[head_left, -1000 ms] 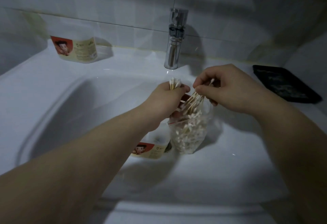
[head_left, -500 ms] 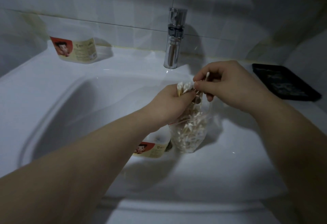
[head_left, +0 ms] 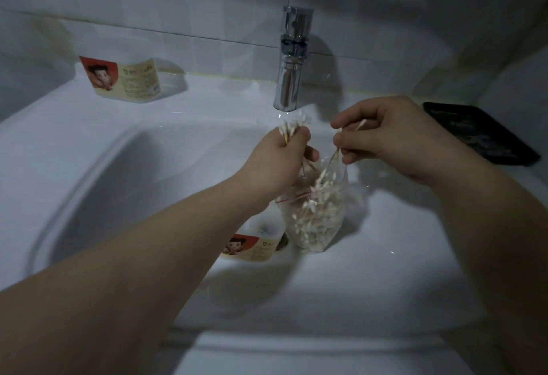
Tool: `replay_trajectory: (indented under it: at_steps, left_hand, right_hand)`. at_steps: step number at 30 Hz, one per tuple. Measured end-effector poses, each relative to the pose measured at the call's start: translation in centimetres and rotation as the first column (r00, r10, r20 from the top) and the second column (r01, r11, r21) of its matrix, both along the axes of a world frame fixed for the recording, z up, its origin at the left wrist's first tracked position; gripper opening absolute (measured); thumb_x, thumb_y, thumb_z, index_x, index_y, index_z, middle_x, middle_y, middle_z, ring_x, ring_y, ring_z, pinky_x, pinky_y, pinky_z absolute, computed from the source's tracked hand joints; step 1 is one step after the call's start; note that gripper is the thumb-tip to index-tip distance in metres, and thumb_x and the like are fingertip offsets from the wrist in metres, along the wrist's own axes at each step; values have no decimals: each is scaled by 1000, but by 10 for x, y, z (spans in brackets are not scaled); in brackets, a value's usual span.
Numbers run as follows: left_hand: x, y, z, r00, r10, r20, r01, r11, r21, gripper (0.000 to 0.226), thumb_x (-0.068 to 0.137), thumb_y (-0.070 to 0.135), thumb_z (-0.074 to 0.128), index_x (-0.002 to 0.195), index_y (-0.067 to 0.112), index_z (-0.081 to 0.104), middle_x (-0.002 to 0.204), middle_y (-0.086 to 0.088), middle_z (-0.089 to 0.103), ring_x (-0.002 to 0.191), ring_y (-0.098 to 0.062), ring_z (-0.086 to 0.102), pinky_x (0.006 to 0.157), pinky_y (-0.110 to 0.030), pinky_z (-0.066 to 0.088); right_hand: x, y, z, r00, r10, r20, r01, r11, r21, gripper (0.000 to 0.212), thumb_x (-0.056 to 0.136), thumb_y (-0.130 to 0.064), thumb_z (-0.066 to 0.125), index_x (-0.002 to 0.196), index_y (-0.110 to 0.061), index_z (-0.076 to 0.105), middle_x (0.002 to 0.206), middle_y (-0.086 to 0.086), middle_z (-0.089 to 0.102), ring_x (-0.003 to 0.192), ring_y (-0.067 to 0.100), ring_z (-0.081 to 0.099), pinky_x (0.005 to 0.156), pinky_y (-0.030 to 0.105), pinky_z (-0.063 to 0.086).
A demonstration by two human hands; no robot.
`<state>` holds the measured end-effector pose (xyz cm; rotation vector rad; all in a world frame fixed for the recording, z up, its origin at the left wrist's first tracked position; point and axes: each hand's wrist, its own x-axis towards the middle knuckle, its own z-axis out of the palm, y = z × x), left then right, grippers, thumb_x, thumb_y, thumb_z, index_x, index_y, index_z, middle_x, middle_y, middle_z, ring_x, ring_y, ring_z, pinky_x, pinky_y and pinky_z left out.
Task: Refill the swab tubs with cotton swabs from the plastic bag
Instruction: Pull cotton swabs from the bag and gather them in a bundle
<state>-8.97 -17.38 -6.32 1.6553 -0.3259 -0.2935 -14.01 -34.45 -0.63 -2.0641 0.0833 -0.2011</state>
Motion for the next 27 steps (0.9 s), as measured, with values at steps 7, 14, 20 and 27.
replay_trajectory:
  at_steps: [7, 14, 20, 27]
  left_hand:
    - [3, 0, 1, 1000, 2, 18, 1, 987, -159, 15, 105, 28, 52, 100, 17, 60, 66, 5, 49, 59, -10, 45, 60, -31, 41]
    - [2, 0, 2, 999, 14, 44, -4, 973, -230, 14, 104, 30, 55, 104, 22, 67, 67, 10, 55, 61, -7, 54, 61, -29, 47]
    - [-4, -2, 4, 999, -39, 29, 46, 955, -293, 14, 103, 28, 57, 97, 23, 68, 64, 7, 50, 56, -9, 48, 55, -25, 43]
    - [6, 4, 10, 992, 127, -20, -124, 908, -401, 19, 108, 22, 46, 110, 28, 64, 73, 8, 52, 63, -7, 48, 60, -24, 40]
  right_hand:
    - [0, 5, -1, 999, 43, -2, -43, 995, -90, 17, 82, -5, 81, 95, -15, 77, 75, 14, 72, 59, 18, 70, 62, 23, 58]
    - [0, 13, -8, 989, 121, -90, -144, 933, -328, 16, 84, -17, 81, 97, -23, 77, 63, -4, 72, 55, 14, 68, 59, 17, 51]
    - [2, 17, -13, 979, 153, -132, -198, 853, -483, 8, 87, -25, 75, 81, -29, 78, 56, -6, 68, 52, 9, 64, 61, 26, 47]
    - [3, 13, -13, 988, 137, -69, -153, 892, -426, 10, 89, -27, 77, 79, -24, 77, 59, -6, 68, 50, 9, 63, 58, 22, 47]
